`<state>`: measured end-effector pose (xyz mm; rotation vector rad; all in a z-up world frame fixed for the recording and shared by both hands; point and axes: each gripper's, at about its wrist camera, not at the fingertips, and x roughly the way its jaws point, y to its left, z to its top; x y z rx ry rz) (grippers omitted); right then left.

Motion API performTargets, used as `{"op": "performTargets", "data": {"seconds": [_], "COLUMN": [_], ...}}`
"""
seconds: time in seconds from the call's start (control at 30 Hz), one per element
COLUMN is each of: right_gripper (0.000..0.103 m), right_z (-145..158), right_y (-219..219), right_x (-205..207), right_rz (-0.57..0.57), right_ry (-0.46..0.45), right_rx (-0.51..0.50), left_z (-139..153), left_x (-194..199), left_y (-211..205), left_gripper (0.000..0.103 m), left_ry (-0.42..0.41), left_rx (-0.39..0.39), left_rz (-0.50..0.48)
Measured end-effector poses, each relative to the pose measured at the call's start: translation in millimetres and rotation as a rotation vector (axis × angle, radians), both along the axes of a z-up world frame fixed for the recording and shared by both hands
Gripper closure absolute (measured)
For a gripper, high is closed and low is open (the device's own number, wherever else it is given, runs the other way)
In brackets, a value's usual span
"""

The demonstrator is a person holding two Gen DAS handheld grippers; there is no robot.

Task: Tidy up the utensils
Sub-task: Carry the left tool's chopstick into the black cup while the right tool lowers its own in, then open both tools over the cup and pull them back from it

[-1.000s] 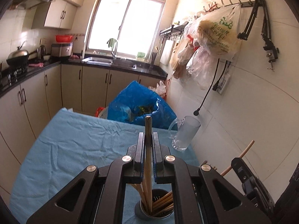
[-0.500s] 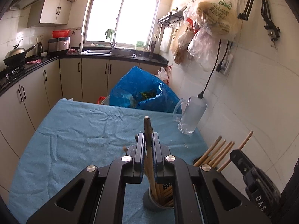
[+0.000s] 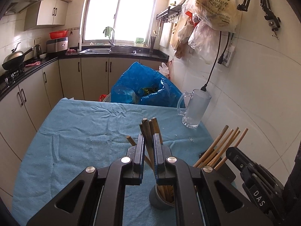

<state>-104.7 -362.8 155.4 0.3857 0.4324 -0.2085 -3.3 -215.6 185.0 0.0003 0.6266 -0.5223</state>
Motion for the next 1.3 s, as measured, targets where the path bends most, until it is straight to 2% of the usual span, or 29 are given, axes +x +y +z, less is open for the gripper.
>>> {"op": "performTargets", "data": {"seconds": [0.1,0.17,0.23,0.3,0.37,0.43,0.5,0.57,0.6,0.7,0.83,1.0,1.1,1.3], "right_gripper": [0.095,0.095,0.092,0.076,0.066,0.055,0.029,0.012,0.009,0.006,0.001,0.000,0.000,0.000], "right_z": [0.9,5.8,12.9,22.9,31.3,41.1,47.9,52.7,53.9,50.4,36.4,10.1,-7.2,-25.0], "right_y": [-1.7,-1.9,-2.0,-1.7,0.2,2.9,5.5,9.3,12.1,21.5,37.8,76.7,94.9,112.1], "right_x": [-3.2,-8.9,-16.5,-30.2,-43.3,-59.5,-73.4,-90.5,-99.8,-120.6,-138.9,-157.1,-162.3,-175.7], "right_rz": [0.002,-0.001,-0.007,-0.014,-0.031,-0.051,-0.073,-0.107,-0.123,-0.151,-0.176,-0.235,-0.232,-0.186], "right_ry": [0.004,-0.005,-0.019,-0.049,-0.074,-0.101,-0.116,-0.136,-0.147,-0.130,-0.076,0.035,0.091,0.138], "right_rx": [0.024,0.022,0.020,0.021,0.005,-0.014,-0.034,-0.055,-0.067,-0.093,-0.107,-0.206,-0.250,-0.248], "left_z": [1.4,4.0,9.9,16.6,22.6,29.0,33.3,36.3,37.0,32.6,16.4,-16.3,-35.8,-56.8], "left_x": [-2.5,-5.0,-10.3,-17.6,-25.8,-36.7,-47.0,-59.6,-67.0,-88.0,-115.2,-136.6,-146.2,-165.1], "left_y": [2.0,4.4,8.9,14.0,20.7,30.5,40.5,52.9,60.1,81.9,110.3,135.6,146.0,148.5], "left_gripper": [0.093,0.087,0.072,0.064,0.061,0.049,0.035,0.029,0.025,0.014,0.006,0.005,0.005,0.004], "left_ry": [0.001,-0.001,-0.013,-0.033,-0.052,-0.070,-0.088,-0.114,-0.129,-0.149,-0.153,-0.086,-0.047,-0.015], "left_rx": [-0.002,-0.005,-0.016,-0.026,-0.034,-0.044,-0.051,-0.054,-0.049,-0.032,0.010,0.069,0.111,0.212], "left_rz": [-0.001,0.000,0.003,0.011,0.019,0.030,0.045,0.068,0.076,0.095,0.131,0.184,0.218,0.239]}}
